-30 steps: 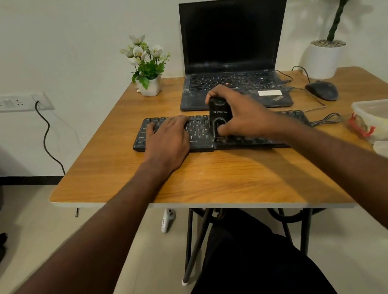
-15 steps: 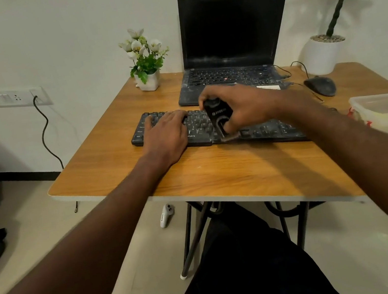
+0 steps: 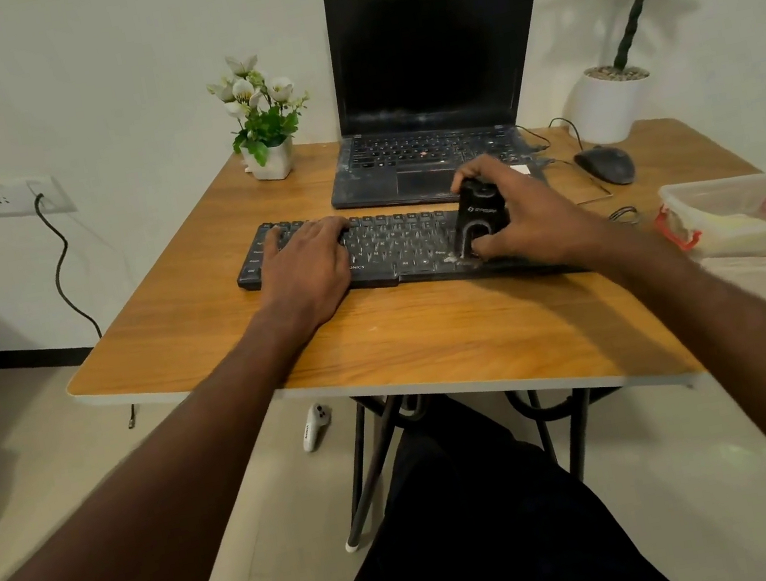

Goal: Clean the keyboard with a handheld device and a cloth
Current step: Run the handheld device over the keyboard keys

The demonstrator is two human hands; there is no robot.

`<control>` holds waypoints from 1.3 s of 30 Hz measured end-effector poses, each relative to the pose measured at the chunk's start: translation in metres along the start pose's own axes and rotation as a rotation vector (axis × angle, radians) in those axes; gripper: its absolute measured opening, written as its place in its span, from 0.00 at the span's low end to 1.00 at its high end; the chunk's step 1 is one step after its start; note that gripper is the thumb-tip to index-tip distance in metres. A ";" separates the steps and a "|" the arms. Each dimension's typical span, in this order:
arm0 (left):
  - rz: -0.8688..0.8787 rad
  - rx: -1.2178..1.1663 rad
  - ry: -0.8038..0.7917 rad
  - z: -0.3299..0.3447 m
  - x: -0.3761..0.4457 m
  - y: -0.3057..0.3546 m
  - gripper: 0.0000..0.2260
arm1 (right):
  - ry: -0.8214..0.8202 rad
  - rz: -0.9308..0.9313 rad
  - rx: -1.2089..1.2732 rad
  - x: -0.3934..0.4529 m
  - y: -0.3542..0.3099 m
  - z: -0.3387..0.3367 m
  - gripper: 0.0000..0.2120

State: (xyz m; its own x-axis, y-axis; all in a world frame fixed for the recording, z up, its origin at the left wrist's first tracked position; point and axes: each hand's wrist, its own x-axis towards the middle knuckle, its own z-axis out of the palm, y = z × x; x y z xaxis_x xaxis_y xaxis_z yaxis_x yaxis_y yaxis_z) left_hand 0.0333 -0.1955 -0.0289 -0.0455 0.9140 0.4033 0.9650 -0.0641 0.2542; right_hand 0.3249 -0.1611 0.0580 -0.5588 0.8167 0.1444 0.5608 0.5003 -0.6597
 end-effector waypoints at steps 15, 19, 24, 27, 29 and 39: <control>-0.015 -0.029 -0.021 -0.001 0.000 0.000 0.19 | 0.279 0.097 0.214 0.002 -0.020 0.034 0.32; -0.008 -0.034 -0.012 -0.001 -0.001 -0.001 0.18 | 0.170 0.008 0.015 0.011 -0.030 0.051 0.33; 0.003 -0.050 -0.005 0.002 0.001 -0.003 0.19 | 0.075 -0.017 -0.126 0.017 -0.042 0.036 0.33; 0.010 -0.072 0.016 0.001 0.000 -0.005 0.18 | 0.217 -0.042 -0.030 0.019 -0.042 0.051 0.33; 0.039 -0.142 0.027 -0.003 -0.002 -0.007 0.18 | 0.175 -0.045 -0.011 0.020 -0.044 0.060 0.33; -0.203 -0.556 -0.115 -0.072 -0.044 -0.094 0.24 | 0.096 -0.082 0.138 0.053 -0.070 0.077 0.33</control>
State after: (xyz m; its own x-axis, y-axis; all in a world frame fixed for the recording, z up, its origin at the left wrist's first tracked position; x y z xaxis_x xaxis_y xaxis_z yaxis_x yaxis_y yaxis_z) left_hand -0.0738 -0.2591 -0.0070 -0.1568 0.9653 0.2088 0.6586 -0.0553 0.7504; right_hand 0.2089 -0.1745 0.0551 -0.5348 0.8016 0.2673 0.4229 0.5277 -0.7367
